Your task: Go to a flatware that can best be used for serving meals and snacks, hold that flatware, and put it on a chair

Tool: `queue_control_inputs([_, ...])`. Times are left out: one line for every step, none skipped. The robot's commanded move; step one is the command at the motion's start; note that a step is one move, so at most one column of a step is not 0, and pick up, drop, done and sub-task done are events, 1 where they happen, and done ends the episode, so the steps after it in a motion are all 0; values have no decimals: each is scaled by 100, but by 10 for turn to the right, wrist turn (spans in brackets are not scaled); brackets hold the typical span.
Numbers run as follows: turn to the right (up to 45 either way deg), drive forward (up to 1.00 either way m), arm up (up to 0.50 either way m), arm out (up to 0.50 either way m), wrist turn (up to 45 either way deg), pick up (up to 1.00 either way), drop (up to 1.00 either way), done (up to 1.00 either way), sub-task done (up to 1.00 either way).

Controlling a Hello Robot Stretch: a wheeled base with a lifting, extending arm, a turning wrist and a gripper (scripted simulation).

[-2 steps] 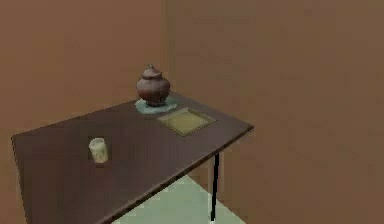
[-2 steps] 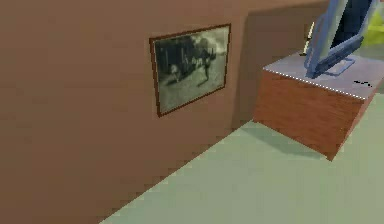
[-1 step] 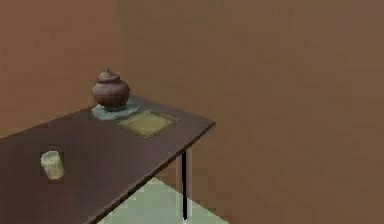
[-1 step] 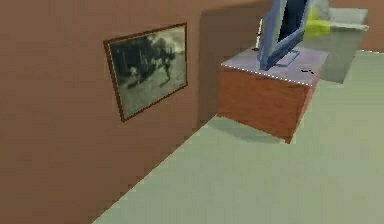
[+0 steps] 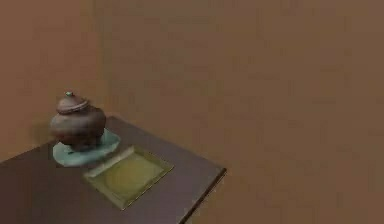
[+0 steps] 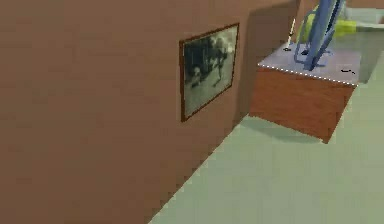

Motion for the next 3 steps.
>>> queue_control_inputs([-450,0,0,0,0,0,0,0,0])
queue_control_inputs([-450,0,0,0,0,0,0,0,0])
queue_control_inputs([-180,0,0,0,0,0,0,0,0])
